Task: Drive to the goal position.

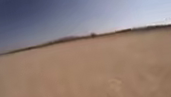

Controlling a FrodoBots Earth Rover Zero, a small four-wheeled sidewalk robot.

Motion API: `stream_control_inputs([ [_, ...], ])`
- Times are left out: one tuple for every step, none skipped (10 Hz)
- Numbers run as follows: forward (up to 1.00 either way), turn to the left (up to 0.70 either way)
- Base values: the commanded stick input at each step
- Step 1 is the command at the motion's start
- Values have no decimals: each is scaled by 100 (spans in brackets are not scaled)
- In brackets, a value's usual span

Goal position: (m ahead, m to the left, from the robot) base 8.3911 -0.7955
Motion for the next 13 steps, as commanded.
stream_control_inputs([
  [100, 0],
  [100, 0],
  [100, 0],
  [100, 0],
  [100, 0],
  [100, 0],
  [100, 0],
  [100, 0],
  [100, 0],
  [100, 0],
  [100, 0],
  [100, 0],
  [100, 0],
])
